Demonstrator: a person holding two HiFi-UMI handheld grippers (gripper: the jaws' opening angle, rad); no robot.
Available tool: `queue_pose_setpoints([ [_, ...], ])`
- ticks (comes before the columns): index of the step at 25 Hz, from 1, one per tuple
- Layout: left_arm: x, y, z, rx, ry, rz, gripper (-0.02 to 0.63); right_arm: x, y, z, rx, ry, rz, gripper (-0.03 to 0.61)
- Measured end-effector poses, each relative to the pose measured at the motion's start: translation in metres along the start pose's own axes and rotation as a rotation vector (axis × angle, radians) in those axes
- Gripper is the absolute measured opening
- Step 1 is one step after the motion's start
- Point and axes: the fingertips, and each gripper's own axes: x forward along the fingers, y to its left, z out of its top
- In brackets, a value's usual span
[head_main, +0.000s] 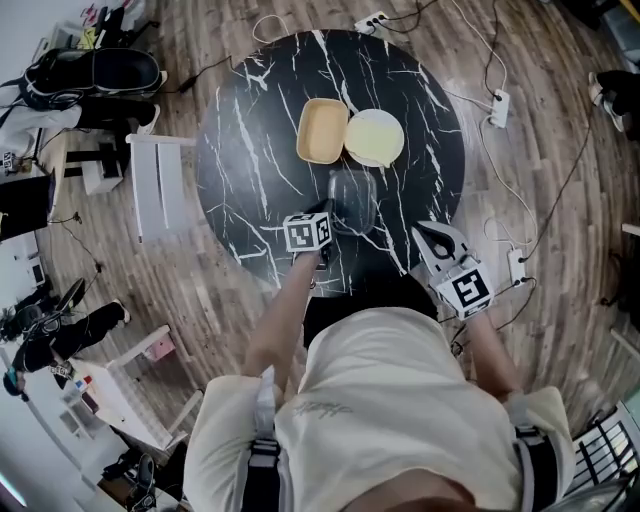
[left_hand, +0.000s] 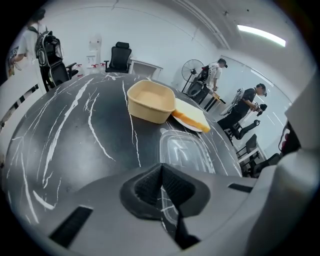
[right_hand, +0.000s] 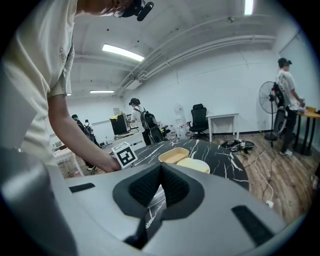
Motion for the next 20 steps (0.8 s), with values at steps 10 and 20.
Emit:
queue_pose_setpoints([
  [10, -0.043, -0.024, 0.024, 0.077, -0.123, -0.033, 0.018, 0.010, 0.010, 0.001, 0.012, -0.012, 0.003, 0.006],
  [20, -0.116, -0.041, 0.049, 0.058, -0.282, -0.102, 0.017, 0.020, 0.027, 0.029, 0.021, -0.085, -0.013, 0.006],
])
